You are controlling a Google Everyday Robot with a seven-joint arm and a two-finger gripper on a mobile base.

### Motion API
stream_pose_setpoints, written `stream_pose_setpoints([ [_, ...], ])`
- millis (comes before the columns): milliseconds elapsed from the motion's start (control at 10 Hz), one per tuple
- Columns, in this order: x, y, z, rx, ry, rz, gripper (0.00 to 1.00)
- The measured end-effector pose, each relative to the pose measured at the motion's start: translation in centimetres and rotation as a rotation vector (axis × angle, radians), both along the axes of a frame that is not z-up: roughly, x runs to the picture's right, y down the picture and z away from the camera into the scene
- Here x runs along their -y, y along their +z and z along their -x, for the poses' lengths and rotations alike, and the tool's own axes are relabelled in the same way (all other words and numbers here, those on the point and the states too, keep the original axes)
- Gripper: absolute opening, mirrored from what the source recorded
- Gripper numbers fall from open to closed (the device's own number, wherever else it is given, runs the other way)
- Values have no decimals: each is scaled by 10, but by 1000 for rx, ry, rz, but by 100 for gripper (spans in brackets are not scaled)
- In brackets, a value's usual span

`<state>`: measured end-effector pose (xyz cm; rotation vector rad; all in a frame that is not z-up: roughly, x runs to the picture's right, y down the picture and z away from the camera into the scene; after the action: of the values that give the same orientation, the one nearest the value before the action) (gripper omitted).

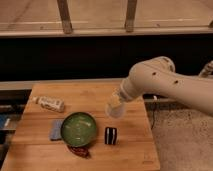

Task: Place the ceramic cup over the eraser

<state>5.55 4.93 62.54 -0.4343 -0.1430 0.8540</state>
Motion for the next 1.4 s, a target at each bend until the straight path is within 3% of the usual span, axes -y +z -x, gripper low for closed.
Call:
stream_pose_setpoints([
  [400,-31,-15,-2,-31,-2,15,0],
  [800,-46,-26,4,-30,-9,17,0],
  [1400,-61,-33,22,33,-33,29,0],
])
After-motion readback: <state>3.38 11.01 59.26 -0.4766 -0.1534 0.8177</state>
